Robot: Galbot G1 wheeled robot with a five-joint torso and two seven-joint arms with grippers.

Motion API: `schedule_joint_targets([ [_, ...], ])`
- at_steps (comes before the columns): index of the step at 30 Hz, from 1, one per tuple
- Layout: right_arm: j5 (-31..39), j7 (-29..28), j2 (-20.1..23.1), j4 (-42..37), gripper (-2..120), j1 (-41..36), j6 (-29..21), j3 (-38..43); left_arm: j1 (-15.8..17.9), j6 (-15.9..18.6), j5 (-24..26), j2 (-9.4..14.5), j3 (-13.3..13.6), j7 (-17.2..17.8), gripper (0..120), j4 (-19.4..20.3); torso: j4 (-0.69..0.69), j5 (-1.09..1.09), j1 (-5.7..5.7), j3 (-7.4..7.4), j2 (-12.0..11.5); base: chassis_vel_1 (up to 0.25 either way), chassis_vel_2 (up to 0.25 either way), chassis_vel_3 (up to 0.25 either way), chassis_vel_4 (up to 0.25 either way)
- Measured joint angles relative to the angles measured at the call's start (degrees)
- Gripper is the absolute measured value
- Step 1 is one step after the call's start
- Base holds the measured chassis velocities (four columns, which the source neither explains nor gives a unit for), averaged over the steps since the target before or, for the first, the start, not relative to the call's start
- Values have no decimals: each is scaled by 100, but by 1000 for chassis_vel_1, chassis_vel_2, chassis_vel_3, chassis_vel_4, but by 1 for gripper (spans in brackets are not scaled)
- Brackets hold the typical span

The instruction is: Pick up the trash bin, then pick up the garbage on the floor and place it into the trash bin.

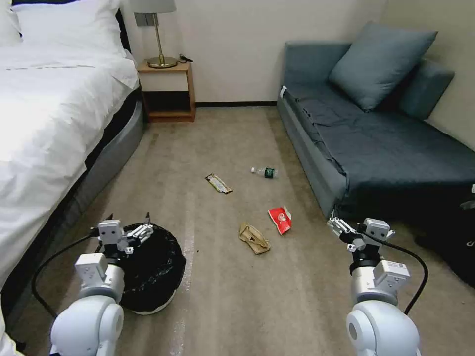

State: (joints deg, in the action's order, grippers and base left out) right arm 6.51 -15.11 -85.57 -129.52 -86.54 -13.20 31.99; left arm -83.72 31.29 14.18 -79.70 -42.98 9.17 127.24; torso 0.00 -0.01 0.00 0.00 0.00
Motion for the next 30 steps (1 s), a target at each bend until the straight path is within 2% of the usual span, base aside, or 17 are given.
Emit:
schedule_joint_targets([
  [1,21,0,21,1,100,21,-7,23,11,293,149,92,-82,180,100,17,0,-1,0,0,0,0,0,0,0],
  [3,55,0,52,2,100,47,-19,44,32,666,379,234,-215,404,100,23,1,1,0,0,0,0,0,0,0],
  [4,55,0,52,2,100,47,-19,44,32,666,379,234,-215,404,100,23,1,1,0,0,0,0,0,0,0],
  [7,78,2,74,9,100,76,-25,51,78,1091,734,356,-345,700,100,-50,0,0,0,0,0,0,0,0,0],
  [15,87,4,117,34,100,94,-26,66,52,1153,768,365,-542,819,100,-242,0,0,0,0,0,0,0,0,0],
  [21,93,4,129,56,100,136,-26,63,38,1137,939,432,-598,862,100,-702,0,0,0,0,0,0,0,0,0],
  [25,90,5,119,90,100,165,-19,46,119,1117,1230,490,-543,947,100,-1268,1,0,0,0,0,0,0,0,0],
  [30,79,5,107,111,100,165,14,51,215,1106,1390,521,-471,1020,99,-1563,0,0,0,0,0,0,0,0,0],
])
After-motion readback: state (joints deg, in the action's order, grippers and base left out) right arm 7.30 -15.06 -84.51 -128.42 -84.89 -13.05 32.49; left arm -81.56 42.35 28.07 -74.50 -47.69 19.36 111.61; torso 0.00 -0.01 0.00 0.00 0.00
